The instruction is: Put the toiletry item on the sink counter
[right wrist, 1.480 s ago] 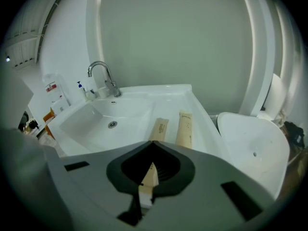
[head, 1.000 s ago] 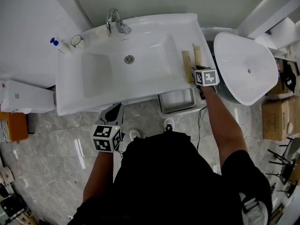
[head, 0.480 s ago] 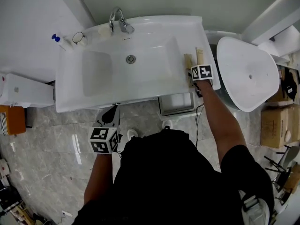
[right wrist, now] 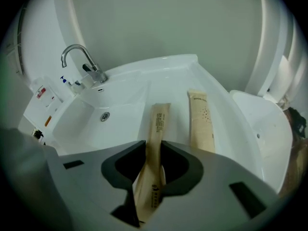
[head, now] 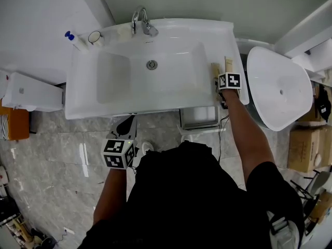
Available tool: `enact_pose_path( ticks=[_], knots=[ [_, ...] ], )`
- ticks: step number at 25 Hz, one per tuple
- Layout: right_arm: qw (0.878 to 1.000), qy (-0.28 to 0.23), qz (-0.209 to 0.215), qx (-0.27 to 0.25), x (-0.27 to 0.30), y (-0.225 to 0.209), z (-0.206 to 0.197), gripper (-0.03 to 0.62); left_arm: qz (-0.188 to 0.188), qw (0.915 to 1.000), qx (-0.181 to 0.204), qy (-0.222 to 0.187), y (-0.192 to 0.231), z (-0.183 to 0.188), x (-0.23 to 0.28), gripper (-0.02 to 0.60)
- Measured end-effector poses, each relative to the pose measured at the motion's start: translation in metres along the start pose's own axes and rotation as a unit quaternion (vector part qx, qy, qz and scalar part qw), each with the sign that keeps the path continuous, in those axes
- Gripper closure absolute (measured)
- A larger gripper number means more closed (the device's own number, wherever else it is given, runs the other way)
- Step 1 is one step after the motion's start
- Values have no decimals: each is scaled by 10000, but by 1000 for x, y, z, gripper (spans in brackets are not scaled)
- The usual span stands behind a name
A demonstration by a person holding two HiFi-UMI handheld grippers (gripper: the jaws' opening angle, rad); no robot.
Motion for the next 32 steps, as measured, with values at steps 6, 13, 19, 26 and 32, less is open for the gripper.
enact_pose_path(
  ticks=[6, 13, 19, 26, 32],
  knots=[
    [9998, -106, 89, 105, -9, 5, -2, 543, -85, 9999, 145, -36, 2, 6, -1, 584],
    [9984, -484, 287, 61, -40, 18, 0, 549, -282, 9992, 261, -100, -2, 9, 1, 584],
    [9943, -901, 568, 15, -78, 39, 0, 549, -478, 9981, 361, -152, -4, 8, 1, 584],
    [9848, -1380, 1042, 152, -122, 61, -20, 549, -677, 9970, 380, -54, -10, -1, 5, 584],
    [9761, -1642, 1399, 257, -155, 78, -44, 549, -776, 9956, 519, 35, -18, -2, 15, 584]
  ],
)
Point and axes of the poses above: the fingertips, and each gripper's own axes: x forward along the fingers, y to its left, z out of its top, the point moved 3 cm from there along -x, backward along the fingers, and after that the axes turned 12 degrees about x, right-handed, at the moved point
